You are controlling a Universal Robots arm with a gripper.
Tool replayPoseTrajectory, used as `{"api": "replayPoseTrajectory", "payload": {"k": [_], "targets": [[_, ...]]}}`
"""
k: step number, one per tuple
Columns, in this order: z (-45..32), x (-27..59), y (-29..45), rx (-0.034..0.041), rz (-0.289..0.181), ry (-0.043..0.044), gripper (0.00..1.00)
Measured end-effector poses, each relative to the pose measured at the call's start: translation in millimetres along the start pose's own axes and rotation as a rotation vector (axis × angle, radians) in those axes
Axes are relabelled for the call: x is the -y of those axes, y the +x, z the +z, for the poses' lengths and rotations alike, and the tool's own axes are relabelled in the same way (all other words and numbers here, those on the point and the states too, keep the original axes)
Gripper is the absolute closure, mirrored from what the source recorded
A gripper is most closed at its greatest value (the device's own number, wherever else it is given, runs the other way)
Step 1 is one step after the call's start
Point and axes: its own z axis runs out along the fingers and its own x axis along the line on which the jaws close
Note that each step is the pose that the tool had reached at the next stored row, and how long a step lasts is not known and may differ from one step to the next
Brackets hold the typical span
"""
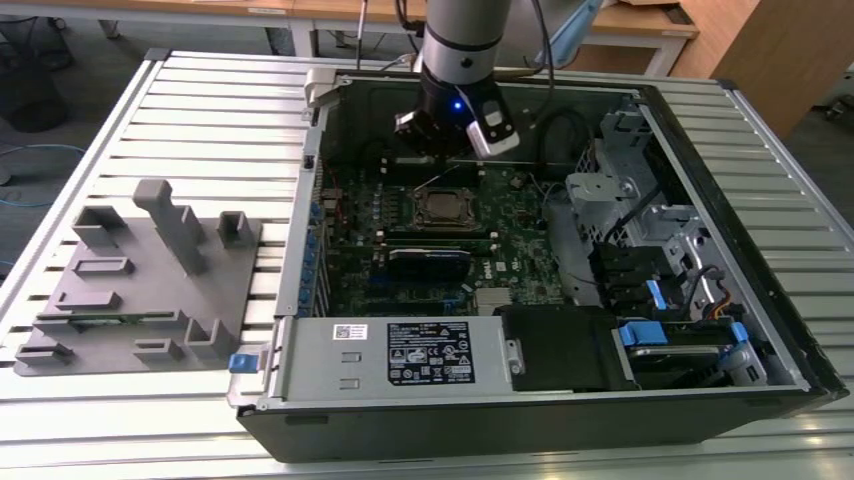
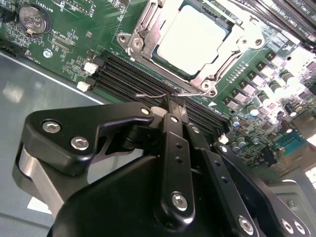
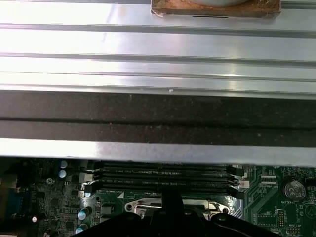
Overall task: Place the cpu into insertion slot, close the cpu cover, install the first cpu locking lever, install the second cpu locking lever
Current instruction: 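Install the first cpu locking lever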
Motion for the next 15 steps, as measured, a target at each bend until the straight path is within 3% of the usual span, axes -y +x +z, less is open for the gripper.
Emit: {"api": "replayPoseTrajectory", "payload": {"k": [15], "targets": [[3.0, -2.0, -0.8, 0.0001, 0.000, -0.0009, 0.90]]}}
